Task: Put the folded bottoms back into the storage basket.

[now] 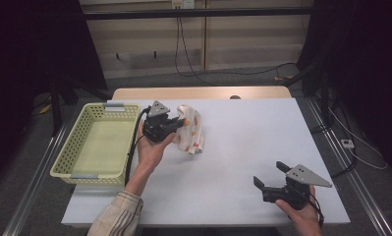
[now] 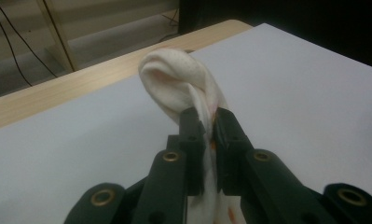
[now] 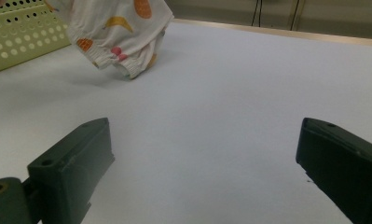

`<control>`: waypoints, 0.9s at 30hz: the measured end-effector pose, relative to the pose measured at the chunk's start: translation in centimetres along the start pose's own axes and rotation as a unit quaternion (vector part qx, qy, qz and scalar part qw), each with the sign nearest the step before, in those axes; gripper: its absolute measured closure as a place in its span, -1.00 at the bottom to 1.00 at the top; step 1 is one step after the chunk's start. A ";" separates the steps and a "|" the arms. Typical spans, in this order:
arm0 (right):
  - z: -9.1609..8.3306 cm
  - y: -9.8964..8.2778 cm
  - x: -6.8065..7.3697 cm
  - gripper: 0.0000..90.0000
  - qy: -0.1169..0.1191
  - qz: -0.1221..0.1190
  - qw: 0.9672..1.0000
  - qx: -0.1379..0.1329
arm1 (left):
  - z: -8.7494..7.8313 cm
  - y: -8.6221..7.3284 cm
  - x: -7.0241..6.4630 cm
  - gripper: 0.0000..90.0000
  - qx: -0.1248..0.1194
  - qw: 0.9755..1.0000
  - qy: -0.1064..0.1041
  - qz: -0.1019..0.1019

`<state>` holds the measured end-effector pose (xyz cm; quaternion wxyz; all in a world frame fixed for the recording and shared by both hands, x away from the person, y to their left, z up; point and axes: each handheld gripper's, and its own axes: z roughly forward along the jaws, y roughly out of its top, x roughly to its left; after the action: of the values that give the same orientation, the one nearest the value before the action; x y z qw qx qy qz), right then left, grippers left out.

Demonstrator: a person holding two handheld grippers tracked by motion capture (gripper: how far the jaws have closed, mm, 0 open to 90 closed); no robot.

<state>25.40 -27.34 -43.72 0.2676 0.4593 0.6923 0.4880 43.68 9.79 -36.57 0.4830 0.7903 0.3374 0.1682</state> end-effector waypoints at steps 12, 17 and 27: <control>0.0 0.0 0.0 -0.93 0.001 0.000 1.000 0.000 | -1.4 0.5 -0.1 0.85 -0.008 1.000 -0.006 0.009; 0.0 0.0 0.0 -0.93 0.001 -0.001 1.000 0.000 | -2.0 0.7 0.0 0.85 -0.013 1.000 -0.006 0.011; 0.0 0.0 0.1 -0.93 0.000 -0.002 1.000 -0.001 | -3.7 1.0 0.3 0.85 -0.019 1.000 0.003 0.011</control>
<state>25.34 -27.27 -43.68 0.2691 0.4579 0.6923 0.4885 42.11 12.11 -33.93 0.4950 0.7844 0.3266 0.1819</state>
